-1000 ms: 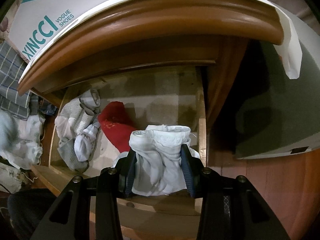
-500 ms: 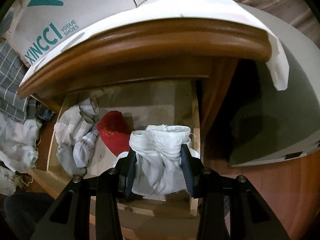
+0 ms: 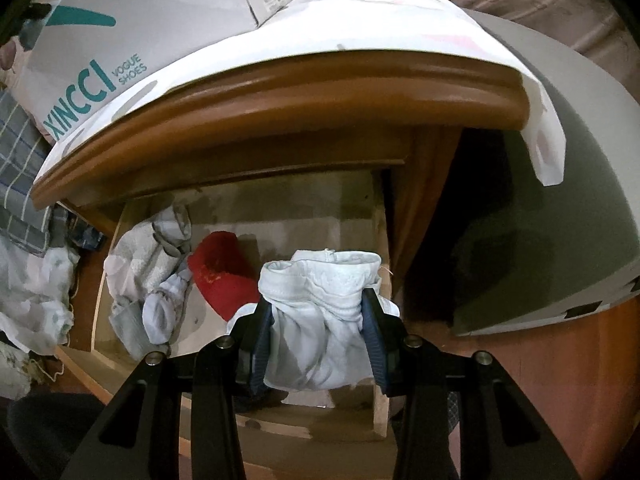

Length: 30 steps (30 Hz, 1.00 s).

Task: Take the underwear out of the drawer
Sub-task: 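Open the left tool to drop the light blue underwear in the box, then withdraw the left tool from the box back toward the drawer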

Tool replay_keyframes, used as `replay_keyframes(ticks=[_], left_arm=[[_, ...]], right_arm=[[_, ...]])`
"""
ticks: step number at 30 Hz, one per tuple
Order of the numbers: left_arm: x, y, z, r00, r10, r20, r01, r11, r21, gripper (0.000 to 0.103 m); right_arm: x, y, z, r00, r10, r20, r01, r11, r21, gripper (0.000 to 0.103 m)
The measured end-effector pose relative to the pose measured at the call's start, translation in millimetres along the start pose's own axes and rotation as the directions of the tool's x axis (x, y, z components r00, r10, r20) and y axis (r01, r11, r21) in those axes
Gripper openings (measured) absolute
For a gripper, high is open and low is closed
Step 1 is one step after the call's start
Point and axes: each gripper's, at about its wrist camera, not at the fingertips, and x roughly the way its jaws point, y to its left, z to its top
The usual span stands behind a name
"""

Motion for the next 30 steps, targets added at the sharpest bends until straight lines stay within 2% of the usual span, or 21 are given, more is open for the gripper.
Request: replay_keyframes(ticks=[4,10,14,15,20,23,30], left_arm=[[21,0,-6,0.999,0.046,-0.029,-0.046,0.999,0.011,0.021],[30,13,-13,0.997,0.049,-0.054,-0.050,0.998,-0.027,0.026],[27,19,-15,0.997,0.057,-0.049,-0.059,0.997,-0.051,0.044],[24,20,-16,0.998,0.045,-0.037,-0.047,0.997,-0.054,0.050],[-1,20,-25,0.999,0.015,0.051,-0.013,0.999,-0.044,0.061],[-15,19,-35,0.997,0.005,0.073,-0.003,1.000,-0.031,0.062],[-46,27,-91,0.990,0.026,0.140,-0.021,0.999,-0.038,0.064]], right_arm=[[0,-4,1,1.000,0.000,0.004,0.000,1.000,0.024,0.038],[1,-4,1,1.000,0.006,0.001,-0.006,0.999,0.035,0.038],[3,-4,2,1.000,0.006,-0.003,-0.006,1.000,0.027,0.038],[3,-4,2,1.000,0.003,-0.004,-0.003,1.000,0.024,0.038],[2,-3,1,1.000,-0.005,-0.003,0.005,1.000,0.023,0.038],[3,-2,2,1.000,-0.012,-0.004,0.012,1.000,0.024,0.038],[6,0,1,1.000,-0.026,-0.003,0.026,1.000,0.016,0.038]])
